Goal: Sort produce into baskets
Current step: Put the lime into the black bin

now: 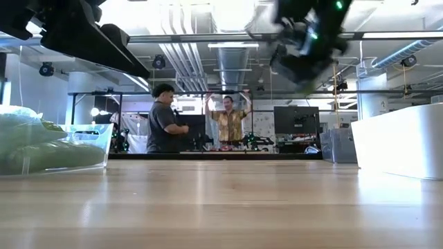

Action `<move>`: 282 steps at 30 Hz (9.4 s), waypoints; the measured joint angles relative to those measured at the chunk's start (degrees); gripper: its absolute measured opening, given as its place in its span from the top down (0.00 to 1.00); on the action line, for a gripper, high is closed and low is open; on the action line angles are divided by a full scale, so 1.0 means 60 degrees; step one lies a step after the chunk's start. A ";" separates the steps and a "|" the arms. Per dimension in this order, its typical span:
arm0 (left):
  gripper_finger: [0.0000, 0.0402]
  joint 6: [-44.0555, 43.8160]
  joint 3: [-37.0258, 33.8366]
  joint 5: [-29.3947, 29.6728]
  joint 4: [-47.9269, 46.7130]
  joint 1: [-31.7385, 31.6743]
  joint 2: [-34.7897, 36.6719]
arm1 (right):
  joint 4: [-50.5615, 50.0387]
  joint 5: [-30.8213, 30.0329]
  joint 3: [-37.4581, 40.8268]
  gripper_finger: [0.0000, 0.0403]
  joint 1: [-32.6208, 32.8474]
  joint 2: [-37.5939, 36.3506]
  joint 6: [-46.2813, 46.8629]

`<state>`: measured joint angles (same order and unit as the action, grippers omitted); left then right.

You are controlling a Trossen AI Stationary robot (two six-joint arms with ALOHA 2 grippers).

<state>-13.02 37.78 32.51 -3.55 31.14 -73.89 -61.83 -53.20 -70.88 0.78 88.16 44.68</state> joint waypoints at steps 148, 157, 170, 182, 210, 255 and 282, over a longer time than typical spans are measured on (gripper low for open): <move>0.33 0.1830 0.0627 0.0478 0.1201 -0.0040 -0.0011 | -0.4666 0.3197 -0.4532 0.58 -0.1299 0.1408 0.1427; 0.33 0.1830 0.0626 0.0478 0.1282 -0.0040 -0.0011 | -0.2514 0.4037 -0.1283 0.58 -0.4874 0.1108 0.1389; 0.33 0.1830 0.0623 0.0478 0.1318 -0.0037 -0.0011 | 0.1591 0.4902 0.1140 0.57 -0.7159 0.1101 0.0822; 0.33 0.1830 0.0627 0.0474 0.1315 -0.0040 -0.0011 | 0.1948 0.4622 0.1098 0.30 -0.7221 0.0908 0.0359; 0.33 0.1830 0.0627 0.0474 0.1304 -0.0039 -0.0011 | -0.0182 0.8368 -0.3330 0.47 0.6310 0.1536 0.8673; 0.33 0.1826 0.0627 0.0474 0.1315 -0.0040 -0.0011 | -0.1446 1.7468 -0.1283 0.35 0.9094 0.4201 0.6183; 0.33 0.1829 0.0627 0.0474 0.1311 -0.0040 -0.0011 | 0.0110 1.6893 -0.0756 0.67 0.9013 0.4128 0.6175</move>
<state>-2.05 41.54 35.35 4.32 30.89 -73.95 -61.17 48.16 -75.42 54.86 112.92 81.73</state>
